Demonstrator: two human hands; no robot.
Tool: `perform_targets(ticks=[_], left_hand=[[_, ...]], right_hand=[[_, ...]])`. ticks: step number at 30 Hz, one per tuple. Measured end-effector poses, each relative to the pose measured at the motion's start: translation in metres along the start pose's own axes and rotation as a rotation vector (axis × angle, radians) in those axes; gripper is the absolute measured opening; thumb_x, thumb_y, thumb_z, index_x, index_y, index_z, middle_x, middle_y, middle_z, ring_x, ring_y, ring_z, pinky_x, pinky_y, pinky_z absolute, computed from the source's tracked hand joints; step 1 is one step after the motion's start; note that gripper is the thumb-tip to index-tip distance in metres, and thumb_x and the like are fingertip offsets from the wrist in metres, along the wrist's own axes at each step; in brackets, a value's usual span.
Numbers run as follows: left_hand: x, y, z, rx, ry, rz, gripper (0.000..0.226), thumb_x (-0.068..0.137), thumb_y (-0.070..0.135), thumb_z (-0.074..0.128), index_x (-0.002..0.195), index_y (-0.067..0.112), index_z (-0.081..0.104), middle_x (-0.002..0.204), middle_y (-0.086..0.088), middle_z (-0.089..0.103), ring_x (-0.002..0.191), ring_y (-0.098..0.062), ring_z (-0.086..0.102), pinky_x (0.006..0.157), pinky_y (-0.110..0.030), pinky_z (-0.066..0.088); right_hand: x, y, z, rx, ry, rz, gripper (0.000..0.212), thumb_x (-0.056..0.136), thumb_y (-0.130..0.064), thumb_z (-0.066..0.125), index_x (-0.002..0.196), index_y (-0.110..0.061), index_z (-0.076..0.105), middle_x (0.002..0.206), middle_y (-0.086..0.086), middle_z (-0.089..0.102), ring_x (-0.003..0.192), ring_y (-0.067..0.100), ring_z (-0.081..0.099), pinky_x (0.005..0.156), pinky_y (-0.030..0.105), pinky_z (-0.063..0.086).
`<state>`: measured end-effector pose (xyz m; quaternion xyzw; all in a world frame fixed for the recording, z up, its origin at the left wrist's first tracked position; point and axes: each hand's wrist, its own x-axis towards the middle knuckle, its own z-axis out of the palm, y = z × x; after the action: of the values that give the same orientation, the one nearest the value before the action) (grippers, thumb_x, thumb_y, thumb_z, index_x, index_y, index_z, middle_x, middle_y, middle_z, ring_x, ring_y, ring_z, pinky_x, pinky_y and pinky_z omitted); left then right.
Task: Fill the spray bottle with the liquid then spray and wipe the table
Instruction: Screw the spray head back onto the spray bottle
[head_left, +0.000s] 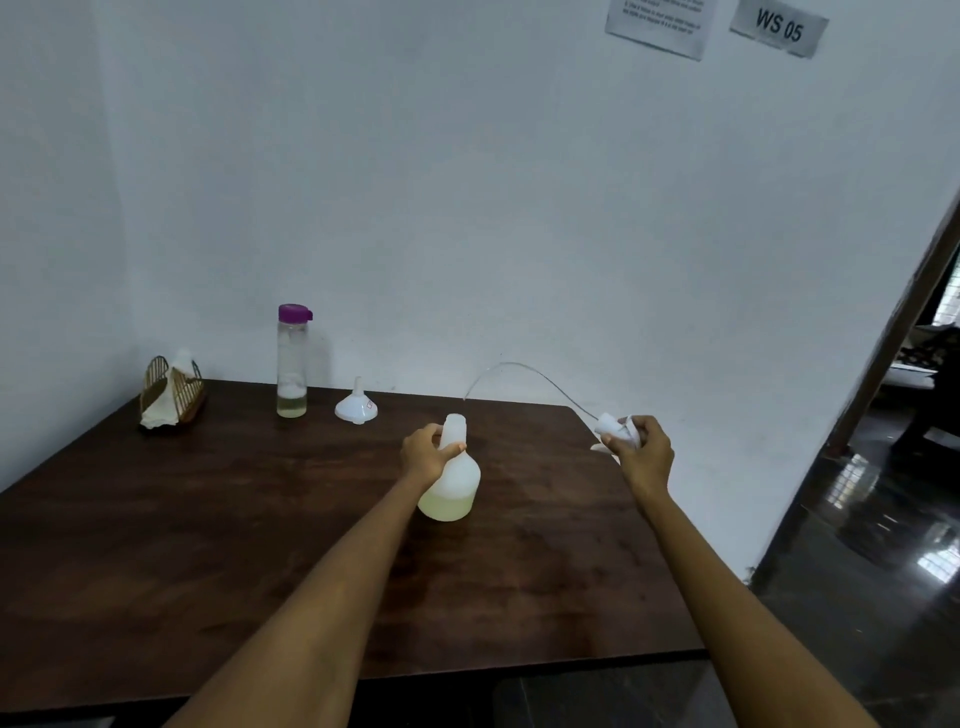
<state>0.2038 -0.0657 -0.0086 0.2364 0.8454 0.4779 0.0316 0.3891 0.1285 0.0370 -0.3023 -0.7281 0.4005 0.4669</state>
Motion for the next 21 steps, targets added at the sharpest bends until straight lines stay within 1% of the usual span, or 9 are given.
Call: perform_targets(ticks=[1, 2, 5, 8, 11, 13, 17, 20, 21], left_hand=[[0.001, 0.0, 0.0, -0.003, -0.004, -0.001, 0.047, 0.087, 0.03, 0.066, 0.126, 0.005, 0.057, 0.127, -0.012, 0.061, 0.115, -0.027, 0.057, 0.093, -0.032, 0.045], [0.001, 0.0, -0.001, -0.004, -0.007, -0.003, 0.047, 0.087, 0.03, 0.066, 0.125, 0.004, 0.057, 0.126, -0.012, 0.061, 0.115, -0.027, 0.057, 0.092, -0.032, 0.045], [0.002, -0.001, -0.001, -0.006, -0.004, -0.002, 0.046, 0.086, 0.03, 0.067, 0.123, 0.004, 0.058, 0.124, -0.012, 0.062, 0.114, -0.027, 0.058, 0.093, -0.033, 0.045], [0.002, -0.001, -0.001, -0.001, -0.003, -0.001, 0.045, 0.086, 0.029, 0.067, 0.123, 0.004, 0.058, 0.124, -0.012, 0.062, 0.114, -0.027, 0.057, 0.093, -0.033, 0.045], [0.003, -0.001, -0.001, 0.007, -0.009, 0.005, 0.044, 0.086, 0.029, 0.067, 0.121, 0.003, 0.059, 0.122, -0.013, 0.063, 0.113, -0.028, 0.058, 0.091, -0.033, 0.046], [0.003, 0.0, -0.001, 0.009, -0.011, 0.005, 0.046, 0.086, 0.029, 0.067, 0.123, 0.003, 0.058, 0.124, -0.014, 0.062, 0.114, -0.028, 0.057, 0.092, -0.034, 0.046], [0.002, 0.0, -0.002, 0.015, -0.014, 0.008, 0.048, 0.087, 0.029, 0.067, 0.126, 0.003, 0.057, 0.127, -0.014, 0.06, 0.116, -0.029, 0.056, 0.093, -0.035, 0.046], [0.003, 0.0, -0.002, 0.02, -0.016, 0.014, 0.048, 0.086, 0.029, 0.067, 0.125, 0.002, 0.057, 0.127, -0.014, 0.06, 0.116, -0.028, 0.056, 0.093, -0.035, 0.045], [0.003, 0.0, -0.002, 0.022, -0.015, 0.014, 0.048, 0.086, 0.029, 0.067, 0.124, 0.002, 0.057, 0.127, -0.014, 0.06, 0.116, -0.029, 0.056, 0.093, -0.035, 0.045]], right_hand=[[0.001, -0.001, -0.002, 0.026, -0.006, -0.006, 0.028, 0.075, -0.004, 0.074, 0.098, 0.0, 0.058, 0.099, 0.007, 0.06, 0.087, 0.02, 0.053, 0.066, 0.019, 0.042], [0.001, -0.003, -0.004, 0.045, -0.014, -0.017, 0.027, 0.075, -0.005, 0.074, 0.095, -0.003, 0.057, 0.098, 0.005, 0.06, 0.087, 0.02, 0.053, 0.067, 0.021, 0.042], [0.002, -0.006, -0.008, 0.077, -0.035, -0.079, 0.026, 0.075, -0.004, 0.074, 0.089, -0.008, 0.053, 0.097, 0.003, 0.059, 0.086, 0.02, 0.053, 0.062, 0.009, 0.041], [0.004, -0.007, -0.009, 0.038, -0.072, -0.106, 0.026, 0.074, -0.002, 0.074, 0.087, -0.01, 0.052, 0.095, 0.002, 0.06, 0.085, 0.02, 0.053, 0.062, 0.011, 0.04], [0.006, -0.006, -0.008, -0.016, -0.104, -0.155, 0.028, 0.07, 0.001, 0.075, 0.084, -0.011, 0.054, 0.09, 0.004, 0.062, 0.081, 0.02, 0.053, 0.058, 0.005, 0.038], [0.007, -0.005, -0.008, -0.043, -0.119, -0.199, 0.03, 0.068, 0.004, 0.076, 0.081, -0.013, 0.053, 0.088, 0.004, 0.062, 0.079, 0.02, 0.053, 0.058, 0.004, 0.038], [0.01, -0.01, -0.009, -0.077, -0.129, -0.257, 0.028, 0.068, 0.006, 0.075, 0.08, -0.011, 0.055, 0.083, 0.003, 0.061, 0.077, 0.019, 0.053, 0.067, 0.018, 0.044], [0.011, -0.018, -0.009, -0.135, -0.174, -0.345, 0.025, 0.069, 0.008, 0.074, 0.08, -0.007, 0.057, 0.079, 0.004, 0.06, 0.07, 0.018, 0.051, 0.062, 0.007, 0.038], [0.011, -0.022, -0.008, -0.15, -0.194, -0.371, 0.023, 0.069, 0.008, 0.074, 0.079, -0.005, 0.057, 0.077, 0.004, 0.06, 0.069, 0.018, 0.051, 0.062, 0.007, 0.037]])
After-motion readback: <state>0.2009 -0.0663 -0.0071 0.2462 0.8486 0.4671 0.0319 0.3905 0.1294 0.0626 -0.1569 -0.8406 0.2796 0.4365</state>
